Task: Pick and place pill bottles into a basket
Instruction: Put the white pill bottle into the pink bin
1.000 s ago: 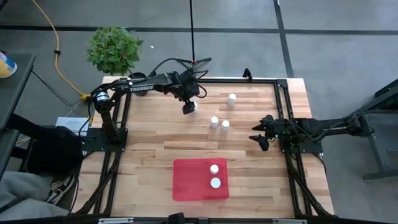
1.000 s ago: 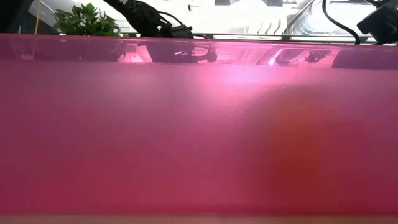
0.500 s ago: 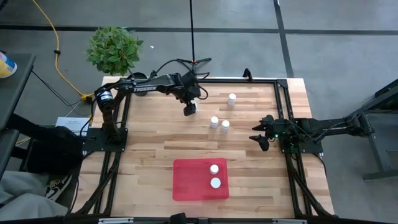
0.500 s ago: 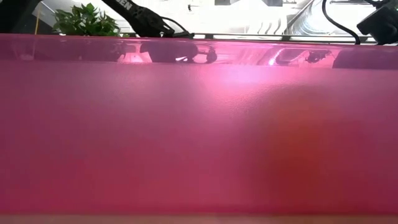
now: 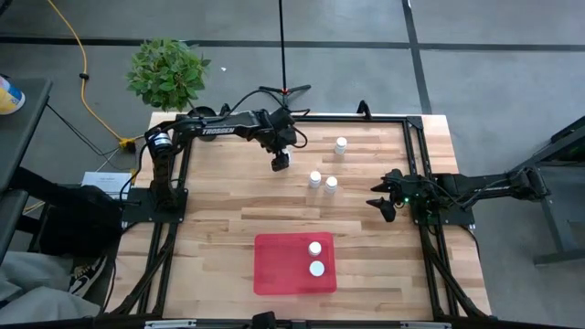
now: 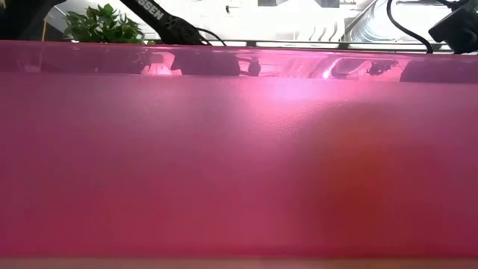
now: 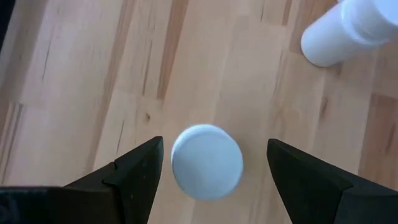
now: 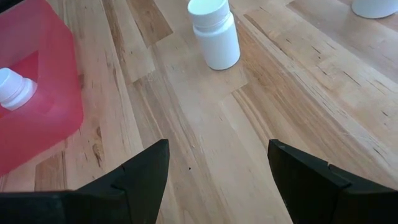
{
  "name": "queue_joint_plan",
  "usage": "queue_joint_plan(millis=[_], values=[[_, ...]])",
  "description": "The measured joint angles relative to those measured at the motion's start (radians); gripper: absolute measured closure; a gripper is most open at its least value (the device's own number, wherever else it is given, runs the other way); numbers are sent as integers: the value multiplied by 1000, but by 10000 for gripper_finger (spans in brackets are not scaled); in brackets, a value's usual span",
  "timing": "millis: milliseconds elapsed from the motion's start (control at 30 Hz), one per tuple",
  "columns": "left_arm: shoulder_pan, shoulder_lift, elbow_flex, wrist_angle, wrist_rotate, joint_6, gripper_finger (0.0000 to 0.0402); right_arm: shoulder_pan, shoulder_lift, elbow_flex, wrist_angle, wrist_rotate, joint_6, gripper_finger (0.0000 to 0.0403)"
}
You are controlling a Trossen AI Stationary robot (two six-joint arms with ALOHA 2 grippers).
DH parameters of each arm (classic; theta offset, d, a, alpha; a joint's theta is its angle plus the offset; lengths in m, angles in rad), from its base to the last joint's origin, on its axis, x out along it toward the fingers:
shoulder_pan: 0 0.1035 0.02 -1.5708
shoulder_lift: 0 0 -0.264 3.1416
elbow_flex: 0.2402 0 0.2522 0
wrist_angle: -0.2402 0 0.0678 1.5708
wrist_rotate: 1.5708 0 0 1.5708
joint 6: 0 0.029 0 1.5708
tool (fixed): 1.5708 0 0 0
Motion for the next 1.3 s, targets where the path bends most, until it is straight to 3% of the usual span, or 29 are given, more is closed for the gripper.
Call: queue_joint_plan(millis=[667,1067,1300], values=[[0,61,-1,27,8,-37,85,0,0,0,-3,0,0,139],[0,56,2,44,10,-62,216,0,0,0,-3,0,0,139],[0,56,12,11,12,-88,216,0,0,0,-3,0,0,139]])
